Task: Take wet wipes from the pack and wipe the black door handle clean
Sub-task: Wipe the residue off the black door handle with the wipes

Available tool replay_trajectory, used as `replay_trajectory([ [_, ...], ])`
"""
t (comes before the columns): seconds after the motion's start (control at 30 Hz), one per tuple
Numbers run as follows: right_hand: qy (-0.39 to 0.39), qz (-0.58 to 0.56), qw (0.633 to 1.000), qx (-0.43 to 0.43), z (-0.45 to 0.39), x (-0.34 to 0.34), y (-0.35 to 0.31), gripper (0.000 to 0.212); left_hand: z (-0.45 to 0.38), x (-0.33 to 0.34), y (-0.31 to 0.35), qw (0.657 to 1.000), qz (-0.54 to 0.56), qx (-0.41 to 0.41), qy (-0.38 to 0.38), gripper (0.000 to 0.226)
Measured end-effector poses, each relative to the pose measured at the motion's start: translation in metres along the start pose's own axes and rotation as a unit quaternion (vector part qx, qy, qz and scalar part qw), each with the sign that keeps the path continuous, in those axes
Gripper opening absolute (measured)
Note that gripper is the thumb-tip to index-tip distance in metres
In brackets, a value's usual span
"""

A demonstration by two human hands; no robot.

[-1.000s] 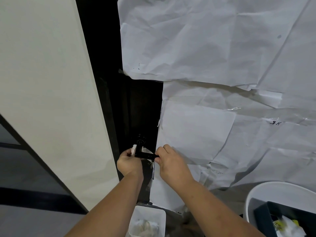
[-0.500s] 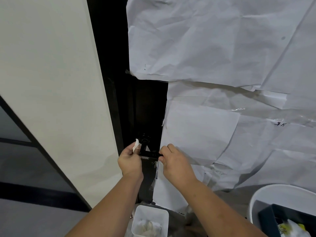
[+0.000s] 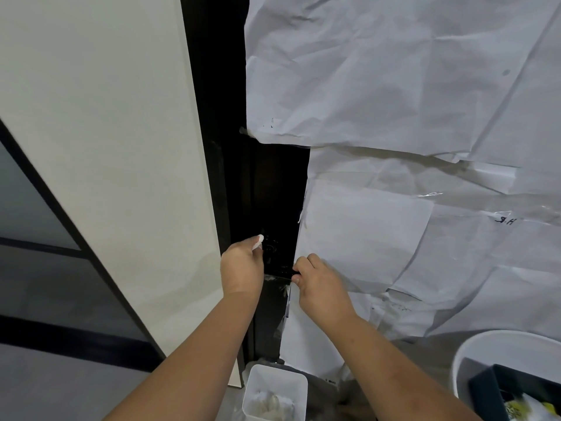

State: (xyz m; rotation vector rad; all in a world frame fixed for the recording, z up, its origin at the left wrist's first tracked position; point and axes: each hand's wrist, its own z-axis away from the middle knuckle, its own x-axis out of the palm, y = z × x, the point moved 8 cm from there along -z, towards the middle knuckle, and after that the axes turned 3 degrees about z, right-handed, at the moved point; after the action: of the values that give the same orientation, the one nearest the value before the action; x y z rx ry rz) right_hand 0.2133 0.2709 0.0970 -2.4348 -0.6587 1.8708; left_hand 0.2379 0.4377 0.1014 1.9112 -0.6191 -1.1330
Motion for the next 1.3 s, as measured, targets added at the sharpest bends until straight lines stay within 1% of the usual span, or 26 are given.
replay_trajectory([
  [0.07, 0.001, 0.001, 1.000, 0.001, 0.000, 0.000, 0.000, 0.005, -0.003, 0.001, 0.004, 0.999, -0.050, 0.009, -0.019, 0.025],
  [0.2, 0.001, -0.002, 1.000, 0.001, 0.000, 0.001, 0.000, 0.006, -0.007, 0.001, 0.009, 0.994, -0.090, -0.016, -0.058, 0.020],
  [0.27, 0.002, -0.001, 1.000, 0.001, 0.000, 0.001, 0.000, 0.006, -0.010, 0.002, 0.010, 0.993, -0.098, -0.028, -0.067, 0.017],
  [0.43, 0.006, 0.001, 1.000, -0.006, 0.000, 0.000, -0.001, 0.005, -0.016, 0.003, 0.012, 0.987, -0.129, -0.044, -0.088, 0.019],
  [0.6, 0.009, 0.003, 1.000, -0.006, 0.001, -0.002, -0.002, 0.006, -0.018, 0.006, 0.010, 0.987, -0.116, -0.061, -0.091, 0.014],
  [0.67, 0.008, 0.002, 1.000, -0.004, 0.001, -0.002, -0.002, 0.006, -0.015, 0.006, 0.008, 0.990, -0.094, -0.067, -0.081, 0.016],
  [0.77, 0.006, 0.003, 1.000, -0.002, 0.001, -0.001, -0.001, 0.006, -0.005, 0.008, -0.002, 0.994, -0.019, -0.084, -0.062, 0.018],
  [0.9, 0.012, 0.002, 1.000, -0.006, 0.001, 0.000, -0.001, 0.005, 0.004, 0.012, -0.013, 0.983, 0.088, -0.161, -0.031, 0.021],
  [0.97, 0.014, 0.003, 1.000, -0.005, 0.001, 0.001, -0.001, 0.004, 0.005, 0.015, -0.019, 0.968, 0.134, -0.212, -0.027, 0.019],
  [1.03, 0.017, 0.002, 1.000, -0.004, 0.000, 0.003, 0.000, 0.002, 0.009, 0.019, -0.026, 0.940, 0.196, -0.278, -0.032, 0.013],
  [1.1, 0.017, 0.001, 1.000, -0.002, 0.001, 0.003, 0.000, 0.002, 0.012, 0.024, -0.035, 0.911, 0.251, -0.324, -0.032, 0.025],
  [1.13, 0.016, 0.000, 1.000, -0.002, 0.001, 0.002, 0.000, 0.002, 0.012, 0.025, -0.036, 0.908, 0.262, -0.325, -0.032, 0.029],
  [1.17, 0.016, 0.001, 1.000, -0.002, 0.001, 0.002, 0.000, 0.003, 0.012, 0.024, -0.034, 0.916, 0.253, -0.310, -0.032, 0.030],
  [1.23, 0.015, 0.005, 1.000, -0.003, 0.001, 0.002, 0.000, 0.004, 0.008, 0.016, -0.024, 0.950, 0.193, -0.246, -0.025, 0.026],
  [1.3, 0.010, 0.006, 1.000, -0.002, 0.001, 0.003, 0.000, 0.005, 0.005, 0.008, -0.008, 0.981, 0.106, -0.160, -0.022, 0.028],
])
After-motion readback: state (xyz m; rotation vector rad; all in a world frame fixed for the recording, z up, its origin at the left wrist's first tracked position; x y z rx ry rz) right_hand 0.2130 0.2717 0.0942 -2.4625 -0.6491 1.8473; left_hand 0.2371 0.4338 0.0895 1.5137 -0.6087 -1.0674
